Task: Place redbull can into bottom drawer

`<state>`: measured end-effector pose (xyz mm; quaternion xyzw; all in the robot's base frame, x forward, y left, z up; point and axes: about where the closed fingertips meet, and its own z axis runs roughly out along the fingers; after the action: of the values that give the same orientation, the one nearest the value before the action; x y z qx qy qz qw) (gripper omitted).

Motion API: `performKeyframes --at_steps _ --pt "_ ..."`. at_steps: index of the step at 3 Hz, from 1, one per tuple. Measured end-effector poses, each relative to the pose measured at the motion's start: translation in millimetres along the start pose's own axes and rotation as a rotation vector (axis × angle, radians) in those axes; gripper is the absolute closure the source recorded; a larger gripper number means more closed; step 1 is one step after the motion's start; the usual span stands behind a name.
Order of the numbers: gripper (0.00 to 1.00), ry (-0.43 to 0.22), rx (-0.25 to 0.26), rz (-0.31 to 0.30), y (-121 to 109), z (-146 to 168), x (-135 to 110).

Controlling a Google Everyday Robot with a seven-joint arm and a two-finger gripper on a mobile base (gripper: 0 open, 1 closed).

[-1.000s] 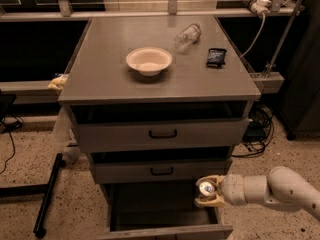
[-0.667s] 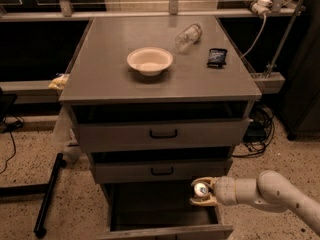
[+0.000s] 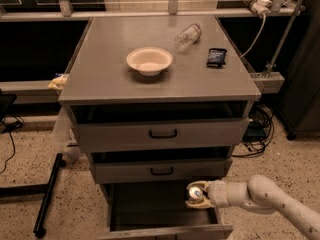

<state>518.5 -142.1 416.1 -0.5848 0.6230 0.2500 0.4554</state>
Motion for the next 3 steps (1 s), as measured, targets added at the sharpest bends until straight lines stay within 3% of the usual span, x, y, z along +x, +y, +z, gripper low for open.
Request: performKeyframes --at_steps 2,3 --pt "1.00 0.034 -0.028 -0.044 2.9 21.6 33.0" --pt "1.00 0.034 -0.036 -0.065 -1.3 42.1 68.1"
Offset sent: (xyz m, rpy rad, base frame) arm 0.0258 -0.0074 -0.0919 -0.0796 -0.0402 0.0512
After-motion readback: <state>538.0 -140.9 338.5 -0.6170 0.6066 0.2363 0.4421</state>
